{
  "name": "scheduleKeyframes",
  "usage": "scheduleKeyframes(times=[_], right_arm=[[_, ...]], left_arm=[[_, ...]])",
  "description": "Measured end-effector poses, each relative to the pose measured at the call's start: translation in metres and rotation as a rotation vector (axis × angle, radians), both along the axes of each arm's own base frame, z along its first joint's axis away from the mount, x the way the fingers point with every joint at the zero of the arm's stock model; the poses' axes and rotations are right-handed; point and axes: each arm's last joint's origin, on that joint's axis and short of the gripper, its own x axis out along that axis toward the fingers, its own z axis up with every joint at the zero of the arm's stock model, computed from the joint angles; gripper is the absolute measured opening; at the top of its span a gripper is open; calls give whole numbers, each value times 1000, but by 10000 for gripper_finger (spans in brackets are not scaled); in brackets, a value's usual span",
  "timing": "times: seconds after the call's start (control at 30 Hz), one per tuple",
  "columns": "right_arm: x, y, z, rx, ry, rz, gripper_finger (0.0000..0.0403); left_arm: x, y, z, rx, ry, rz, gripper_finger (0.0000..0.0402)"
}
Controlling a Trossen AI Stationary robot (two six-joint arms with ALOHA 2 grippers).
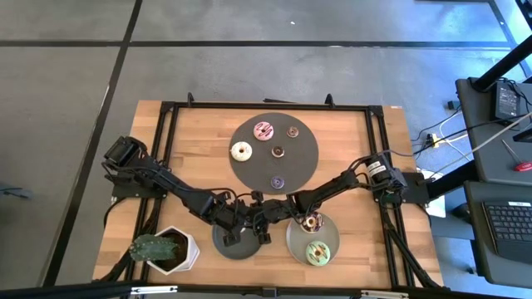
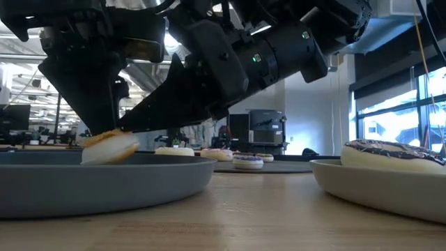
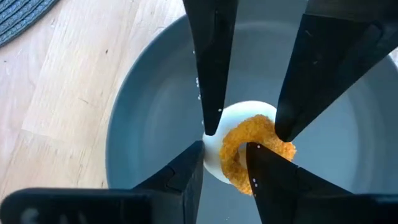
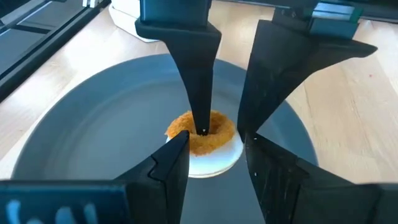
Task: Pick & Place donuts
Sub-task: Put small orange donut on the black plate, then put small purple donut on the black plate
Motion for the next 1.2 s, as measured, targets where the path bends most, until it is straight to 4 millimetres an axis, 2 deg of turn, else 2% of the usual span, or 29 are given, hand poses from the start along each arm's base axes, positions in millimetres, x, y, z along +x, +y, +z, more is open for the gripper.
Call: scheduleKeyframes(times=[0.2,0.7,1.2], right_arm=[[-1,0,-1,-5,16,-1,158],[-2,-1,-3,-10,32,-2,158],[-3,-2,-5,-22,60,-4,158]], left_arm=[[-1,-1,0,-60,22,22,120],[-1,-1,0,-62,22,28,121],[-1,0,2,-79,30,26,160]])
